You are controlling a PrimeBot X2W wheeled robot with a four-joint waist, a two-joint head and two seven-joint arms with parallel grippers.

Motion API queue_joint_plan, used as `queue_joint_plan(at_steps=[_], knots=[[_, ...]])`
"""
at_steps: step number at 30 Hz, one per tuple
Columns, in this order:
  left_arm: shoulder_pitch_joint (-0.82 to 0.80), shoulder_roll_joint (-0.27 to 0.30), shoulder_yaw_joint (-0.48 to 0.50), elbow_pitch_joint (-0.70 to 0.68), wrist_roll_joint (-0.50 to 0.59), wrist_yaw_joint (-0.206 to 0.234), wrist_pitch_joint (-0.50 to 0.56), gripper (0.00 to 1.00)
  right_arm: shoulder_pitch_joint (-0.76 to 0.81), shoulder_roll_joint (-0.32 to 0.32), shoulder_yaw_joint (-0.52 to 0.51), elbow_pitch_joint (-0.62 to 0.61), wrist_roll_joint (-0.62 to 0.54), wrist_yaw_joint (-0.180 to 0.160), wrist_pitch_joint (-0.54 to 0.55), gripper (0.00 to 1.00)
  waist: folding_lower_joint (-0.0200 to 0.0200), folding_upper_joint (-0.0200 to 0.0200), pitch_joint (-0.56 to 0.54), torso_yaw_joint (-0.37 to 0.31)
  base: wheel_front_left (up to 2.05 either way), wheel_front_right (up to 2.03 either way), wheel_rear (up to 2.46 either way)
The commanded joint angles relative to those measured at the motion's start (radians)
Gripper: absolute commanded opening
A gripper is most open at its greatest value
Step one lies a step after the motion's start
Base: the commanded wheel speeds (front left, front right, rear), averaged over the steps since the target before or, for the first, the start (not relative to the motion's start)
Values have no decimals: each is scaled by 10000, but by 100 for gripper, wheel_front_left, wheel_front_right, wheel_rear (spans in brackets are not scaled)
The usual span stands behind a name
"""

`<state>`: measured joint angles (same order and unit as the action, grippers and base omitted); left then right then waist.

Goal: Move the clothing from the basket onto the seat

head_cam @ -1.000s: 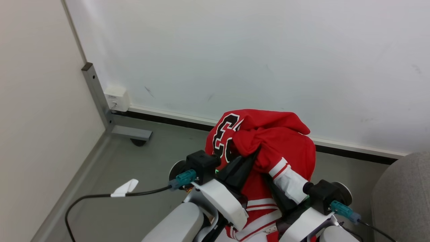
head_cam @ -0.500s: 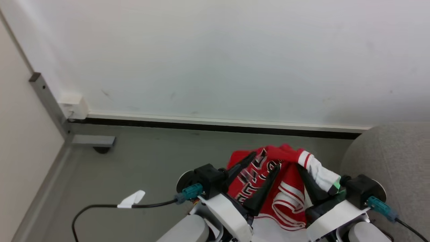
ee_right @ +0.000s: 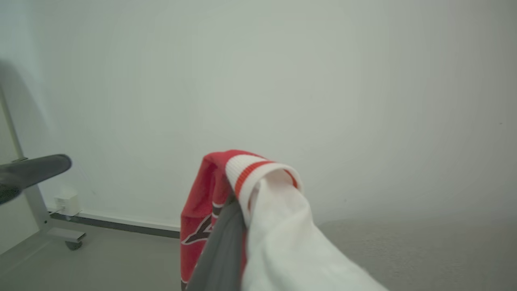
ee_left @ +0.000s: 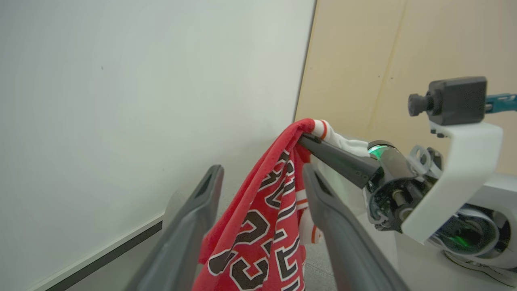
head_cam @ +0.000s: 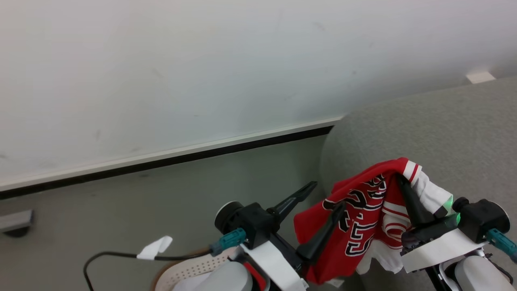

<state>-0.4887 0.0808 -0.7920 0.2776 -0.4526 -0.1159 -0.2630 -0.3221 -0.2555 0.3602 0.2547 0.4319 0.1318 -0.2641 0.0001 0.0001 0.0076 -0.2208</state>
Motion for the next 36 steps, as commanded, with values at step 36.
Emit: queue_joint_plan(at_steps=[36], knots=[[-725, 521, 251, 198, 930, -153, -18, 100, -4973, -2490, 5, 274, -320, -23, 198, 0, -1, -1, 2419, -1500, 0, 0, 0]])
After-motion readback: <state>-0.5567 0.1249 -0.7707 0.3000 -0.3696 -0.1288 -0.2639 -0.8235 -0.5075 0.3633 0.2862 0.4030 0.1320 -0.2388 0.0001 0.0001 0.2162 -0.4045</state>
